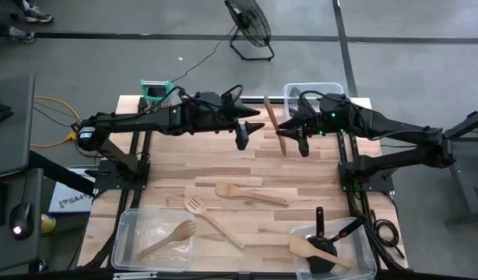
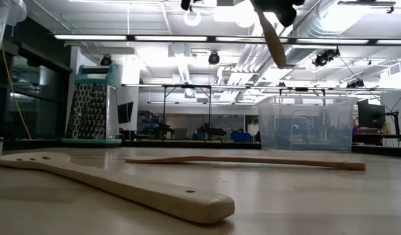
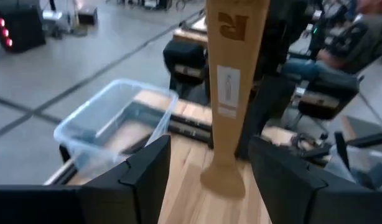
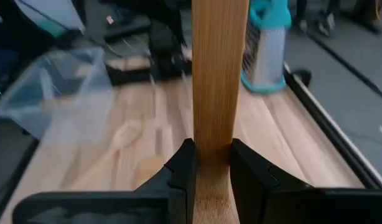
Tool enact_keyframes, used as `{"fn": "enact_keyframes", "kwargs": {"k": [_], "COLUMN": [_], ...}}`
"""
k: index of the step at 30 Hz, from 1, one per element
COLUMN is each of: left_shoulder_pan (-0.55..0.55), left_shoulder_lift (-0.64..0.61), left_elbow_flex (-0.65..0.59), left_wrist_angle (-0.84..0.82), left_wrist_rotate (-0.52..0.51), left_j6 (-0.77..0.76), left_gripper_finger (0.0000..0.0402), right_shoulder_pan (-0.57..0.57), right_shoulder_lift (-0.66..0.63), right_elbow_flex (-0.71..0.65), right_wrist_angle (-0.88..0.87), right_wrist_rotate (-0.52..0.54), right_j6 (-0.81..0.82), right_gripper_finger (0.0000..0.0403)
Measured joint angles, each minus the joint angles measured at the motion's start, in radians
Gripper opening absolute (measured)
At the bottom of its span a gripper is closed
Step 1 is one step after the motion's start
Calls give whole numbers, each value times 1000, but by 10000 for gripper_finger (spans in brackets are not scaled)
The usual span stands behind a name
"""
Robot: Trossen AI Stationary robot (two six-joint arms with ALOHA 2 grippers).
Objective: Pick & Place Kitchen Items
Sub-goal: Put the light brown serving spoon into the bottom left transparent bin
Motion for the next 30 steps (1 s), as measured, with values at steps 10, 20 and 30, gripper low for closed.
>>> {"fn": "enact_keyframes", "kwargs": {"k": [10,20,30], "left_shoulder_pan": [0,0,0], "left_shoulder_lift": [0,0,0], "left_elbow_flex": [0,0,0], "left_wrist_angle": [153,203,201], "left_wrist_rotate": [79,103,101], "left_j6": [5,5,8], "left_gripper_finger": [214,214,165], "right_shoulder_pan": [0,16,19], "right_shoulder_lift": [29,106,110], "right_elbow_flex": [0,0,0], "right_wrist_angle": [194,287,290], "right_wrist_rotate": [-68,-124,-107], "right_j6": [-6,5,4], "right_gripper_finger": [63,63,63]}}
